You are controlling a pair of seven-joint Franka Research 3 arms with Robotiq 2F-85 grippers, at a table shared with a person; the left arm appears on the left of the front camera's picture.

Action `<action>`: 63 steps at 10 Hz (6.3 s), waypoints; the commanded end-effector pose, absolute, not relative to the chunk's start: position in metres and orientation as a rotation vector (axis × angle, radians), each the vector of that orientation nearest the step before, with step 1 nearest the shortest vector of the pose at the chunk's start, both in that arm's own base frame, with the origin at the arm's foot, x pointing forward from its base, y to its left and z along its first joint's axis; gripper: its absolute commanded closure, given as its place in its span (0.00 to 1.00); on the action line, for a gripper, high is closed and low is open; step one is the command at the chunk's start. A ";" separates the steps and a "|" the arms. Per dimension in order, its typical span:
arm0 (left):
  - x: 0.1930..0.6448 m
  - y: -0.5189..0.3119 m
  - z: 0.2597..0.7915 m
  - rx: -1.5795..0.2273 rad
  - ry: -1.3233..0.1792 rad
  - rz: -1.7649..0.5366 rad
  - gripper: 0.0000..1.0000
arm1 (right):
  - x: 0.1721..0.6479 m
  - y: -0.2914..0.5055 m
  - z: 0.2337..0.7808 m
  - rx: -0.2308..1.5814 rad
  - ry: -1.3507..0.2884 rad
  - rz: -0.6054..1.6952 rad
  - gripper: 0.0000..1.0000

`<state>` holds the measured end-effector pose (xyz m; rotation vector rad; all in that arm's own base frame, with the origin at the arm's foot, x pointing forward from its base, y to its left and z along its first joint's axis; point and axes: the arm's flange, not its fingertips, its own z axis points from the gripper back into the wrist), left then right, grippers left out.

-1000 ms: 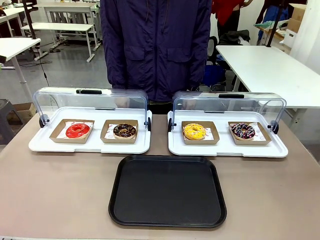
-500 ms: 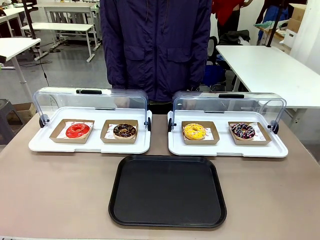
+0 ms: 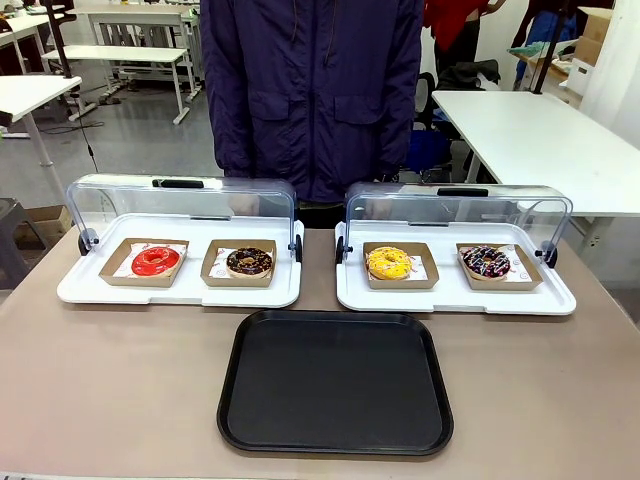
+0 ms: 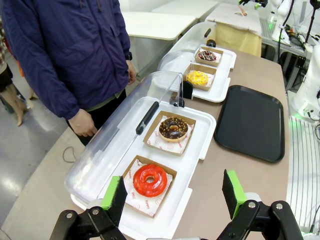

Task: Move the first donut from the left to the tray.
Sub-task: Pick up the Paper togo box containing the Donut indicated by the person and place it on the Handle tray.

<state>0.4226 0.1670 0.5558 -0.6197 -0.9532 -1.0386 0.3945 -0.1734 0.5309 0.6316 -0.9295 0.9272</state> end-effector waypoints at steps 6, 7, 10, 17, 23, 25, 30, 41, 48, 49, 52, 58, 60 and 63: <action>0.423 0.167 0.556 -0.635 -0.973 -1.042 0.00 | 0.397 -0.173 0.531 0.637 -0.964 0.943 0.00; 0.423 0.167 0.556 -0.635 -0.973 -1.042 0.00 | 0.397 -0.173 0.531 0.637 -0.964 0.943 0.00; 0.423 0.167 0.556 -0.635 -0.973 -1.042 0.00 | 0.397 -0.173 0.531 0.637 -0.964 0.943 0.00; 0.423 0.167 0.556 -0.635 -0.973 -1.042 0.00 | 0.397 -0.173 0.531 0.637 -0.964 0.943 0.00; 0.423 0.167 0.556 -0.635 -0.973 -1.042 0.00 | 0.397 -0.173 0.531 0.637 -0.964 0.943 0.00; 0.423 0.167 0.556 -0.635 -0.973 -1.042 0.00 | 0.397 -0.173 0.531 0.637 -0.964 0.943 0.00; 0.423 0.167 0.556 -0.635 -0.973 -1.042 0.00 | 0.397 -0.173 0.531 0.637 -0.964 0.943 0.00; 0.423 0.167 0.556 -0.635 -0.973 -1.042 0.00 | 0.397 -0.173 0.531 0.637 -0.964 0.943 0.00; 0.423 0.167 0.556 -0.635 -0.973 -1.042 0.00 | 0.397 -0.173 0.531 0.637 -0.964 0.943 0.00; 0.423 0.167 0.556 -0.635 -0.973 -1.042 0.00 | 0.397 -0.173 0.531 0.637 -0.964 0.943 0.00; 0.423 0.167 0.556 -0.635 -0.973 -1.042 0.00 | 0.397 -0.173 0.531 0.637 -0.964 0.943 0.00; 0.423 0.167 0.556 -0.635 -0.973 -1.042 0.00 | 0.397 -0.173 0.531 0.637 -0.964 0.943 0.00; 0.423 0.167 0.556 -0.635 -0.973 -1.042 0.00 | 0.397 -0.173 0.531 0.637 -0.964 0.943 0.00; 0.423 0.167 0.556 -0.635 -0.973 -1.042 0.00 | 0.397 -0.173 0.531 0.637 -0.964 0.943 0.00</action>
